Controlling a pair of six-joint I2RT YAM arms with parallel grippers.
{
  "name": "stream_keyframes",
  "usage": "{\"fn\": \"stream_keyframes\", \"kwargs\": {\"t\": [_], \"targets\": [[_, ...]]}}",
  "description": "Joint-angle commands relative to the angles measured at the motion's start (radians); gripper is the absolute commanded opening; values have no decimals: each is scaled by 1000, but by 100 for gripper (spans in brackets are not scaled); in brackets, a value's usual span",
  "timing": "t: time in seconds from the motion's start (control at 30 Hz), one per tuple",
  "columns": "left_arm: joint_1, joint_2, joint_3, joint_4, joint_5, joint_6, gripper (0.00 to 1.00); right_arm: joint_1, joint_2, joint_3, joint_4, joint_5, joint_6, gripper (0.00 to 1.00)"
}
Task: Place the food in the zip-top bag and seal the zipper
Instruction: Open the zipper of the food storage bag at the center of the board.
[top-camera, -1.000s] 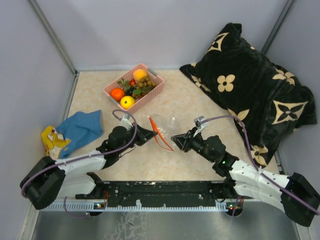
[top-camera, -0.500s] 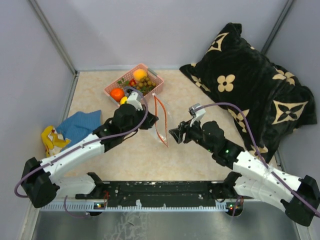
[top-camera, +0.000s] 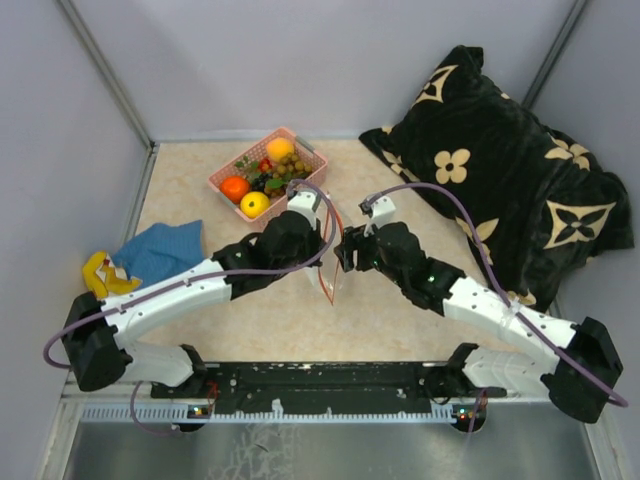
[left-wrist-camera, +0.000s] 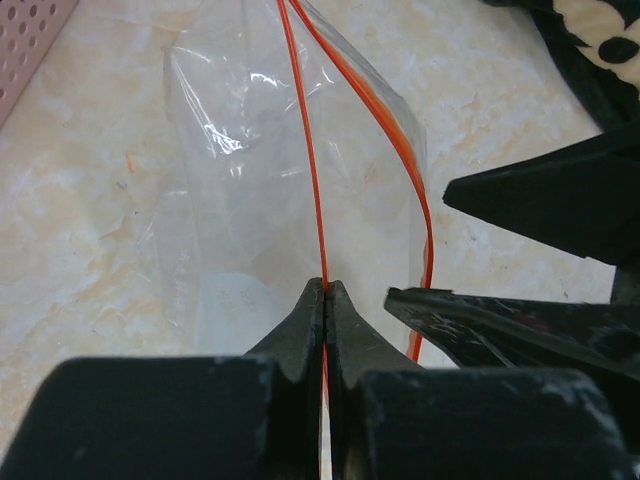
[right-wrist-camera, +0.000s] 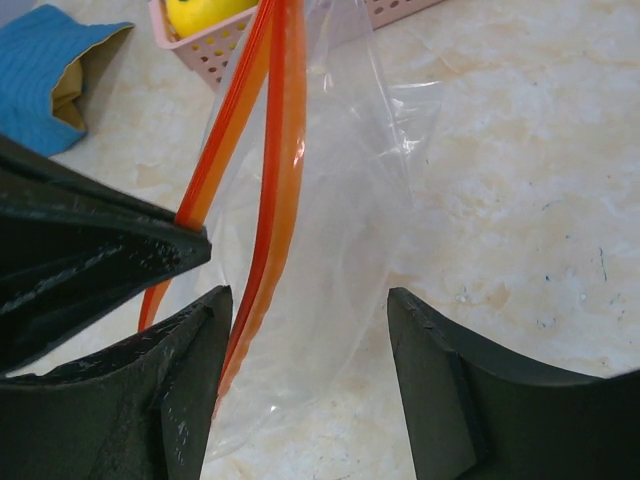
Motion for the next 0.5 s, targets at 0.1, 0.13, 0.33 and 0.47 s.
{"fn": "stream_keyframes", "kwargs": {"t": [0.1,0.13,0.33,0.47], "targets": [[-52,29,46,-14,-89,20,0,4,69,37,88,184,43,65],[-54,27,46,-15,-91,19,0,5,73,34,84,203,44,65],[-56,-12,14,-35,-106,3,0,5,55,-21,51,326,43,57],[-56,-50,-28,-35,-92,-10,0,4,35,-65,49,349,39,41]]}}
